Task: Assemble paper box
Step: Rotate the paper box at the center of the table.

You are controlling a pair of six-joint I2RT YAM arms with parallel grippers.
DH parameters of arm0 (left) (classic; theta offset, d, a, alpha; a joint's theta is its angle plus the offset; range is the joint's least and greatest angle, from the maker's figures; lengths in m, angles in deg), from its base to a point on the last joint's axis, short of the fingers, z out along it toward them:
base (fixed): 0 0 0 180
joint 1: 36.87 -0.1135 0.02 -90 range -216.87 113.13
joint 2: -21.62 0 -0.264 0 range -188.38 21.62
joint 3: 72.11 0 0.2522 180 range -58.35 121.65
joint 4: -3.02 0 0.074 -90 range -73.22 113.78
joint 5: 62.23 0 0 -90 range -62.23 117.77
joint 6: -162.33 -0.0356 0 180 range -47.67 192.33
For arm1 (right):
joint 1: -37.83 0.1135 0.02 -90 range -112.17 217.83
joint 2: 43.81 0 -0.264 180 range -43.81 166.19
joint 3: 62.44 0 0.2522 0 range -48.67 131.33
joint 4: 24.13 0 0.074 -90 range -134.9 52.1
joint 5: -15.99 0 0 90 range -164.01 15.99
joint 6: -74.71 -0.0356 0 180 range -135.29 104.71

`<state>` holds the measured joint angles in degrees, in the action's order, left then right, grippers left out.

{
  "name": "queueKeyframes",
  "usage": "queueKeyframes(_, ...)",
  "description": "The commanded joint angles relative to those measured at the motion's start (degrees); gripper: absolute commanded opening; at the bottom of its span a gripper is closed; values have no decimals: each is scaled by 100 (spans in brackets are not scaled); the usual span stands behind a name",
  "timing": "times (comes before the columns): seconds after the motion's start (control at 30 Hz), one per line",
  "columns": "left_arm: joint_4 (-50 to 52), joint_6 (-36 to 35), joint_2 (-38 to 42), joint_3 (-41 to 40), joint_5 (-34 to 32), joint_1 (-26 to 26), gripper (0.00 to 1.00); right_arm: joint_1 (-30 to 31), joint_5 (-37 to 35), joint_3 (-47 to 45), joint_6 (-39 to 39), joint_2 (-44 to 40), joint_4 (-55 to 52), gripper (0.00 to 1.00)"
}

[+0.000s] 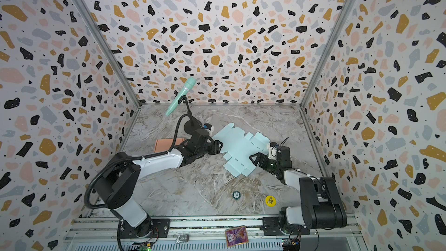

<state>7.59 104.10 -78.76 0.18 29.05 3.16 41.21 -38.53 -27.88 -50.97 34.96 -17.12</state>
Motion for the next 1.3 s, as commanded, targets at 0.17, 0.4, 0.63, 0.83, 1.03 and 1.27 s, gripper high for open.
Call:
queueKeyframes(0.17,-134,-44,-1433,1099,261,128,54,-168,294,-195,-309,415,439,83)
queueKeyframes(0.4,106,-96,-1854,1394,196,258,51,-213,373,-59,-319,557,664,75)
queueKeyframes(0.63,285,-112,-1877,1317,103,351,51,-279,391,-34,-397,753,964,64)
queueKeyframes(0.83,229,28,-1610,960,47,418,51,-282,153,218,-64,802,546,47)
queueKeyframes(1.03,290,76,-1303,584,-104,614,51,-274,-160,601,422,932,66,29)
queueKeyframes(1.27,65,318,-864,33,-100,901,51,-273,-240,963,792,1174,-307,15)
